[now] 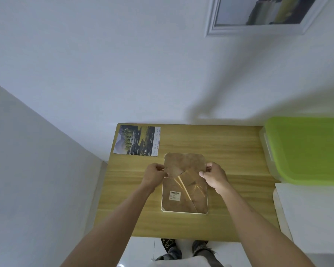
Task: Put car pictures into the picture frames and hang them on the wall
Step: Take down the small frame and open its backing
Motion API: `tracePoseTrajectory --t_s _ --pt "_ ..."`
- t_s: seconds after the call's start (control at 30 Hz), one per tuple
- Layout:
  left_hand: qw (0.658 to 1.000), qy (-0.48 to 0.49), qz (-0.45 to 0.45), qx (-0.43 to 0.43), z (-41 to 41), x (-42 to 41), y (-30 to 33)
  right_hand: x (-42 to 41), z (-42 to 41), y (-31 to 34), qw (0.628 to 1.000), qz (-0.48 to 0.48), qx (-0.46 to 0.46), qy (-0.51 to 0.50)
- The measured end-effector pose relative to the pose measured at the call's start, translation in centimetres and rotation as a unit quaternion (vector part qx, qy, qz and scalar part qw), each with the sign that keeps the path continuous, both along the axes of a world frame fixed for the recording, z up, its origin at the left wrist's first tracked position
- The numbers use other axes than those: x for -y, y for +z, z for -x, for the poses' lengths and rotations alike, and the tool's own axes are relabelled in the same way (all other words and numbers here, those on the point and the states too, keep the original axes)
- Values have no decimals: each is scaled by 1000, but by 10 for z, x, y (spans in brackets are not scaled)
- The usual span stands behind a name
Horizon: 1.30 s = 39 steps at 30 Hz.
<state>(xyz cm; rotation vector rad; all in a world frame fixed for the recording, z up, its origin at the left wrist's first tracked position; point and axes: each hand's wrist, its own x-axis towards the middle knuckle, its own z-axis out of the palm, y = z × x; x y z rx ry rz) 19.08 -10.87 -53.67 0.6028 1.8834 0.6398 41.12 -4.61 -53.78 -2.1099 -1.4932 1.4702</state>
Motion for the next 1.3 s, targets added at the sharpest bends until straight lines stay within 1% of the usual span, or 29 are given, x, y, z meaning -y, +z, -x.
tracePoseTrajectory --t_s 0.1,0.27,0.3,0.4,0.47,0.53,0.63,0.73,0.8,0.9,1.03,1.17,1.3 --pt "999 -30 -11 -13 1 4 2 1 -2 3 1000 -15 -3 13" --pt "993 -104 -40 -40 0 13 9 5 -11 6 998 -11 -58 31" --pt "992 -106 -45 -43 0 15 9 7 -12 7 997 0 -69 36" --pt "995 -83 -60 -11 2 20 4 15 -17 10 993 37 -102 51" --pt "994 -79 -69 -4 1 22 2 21 -22 13 990 53 -115 63" --pt "994 -68 -84 1 -6 19 7 22 -30 13 990 44 -118 61" --pt "992 -80 -97 -4 -24 8 16 18 -40 16 997 -21 -77 20" --pt "984 -144 -102 -26 -50 -11 23 6 -56 20 995 -83 -33 -44" --pt "977 -186 -97 -49 -71 -26 28 -4 -70 24 991 -121 -16 -48" --pt "966 -227 -95 -80 -106 -46 31 -18 -96 32 988 -154 3 -22" --pt "951 -265 -74 -141 -154 -71 24 -34 -134 26 993 -114 7 14" --pt "930 -317 -55 -179 -193 -83 8 -45 -157 7 990 -65 95 81" --pt "917 -335 -54 -208 -220 -85 -4 -48 -164 -6 974 -114 162 106"
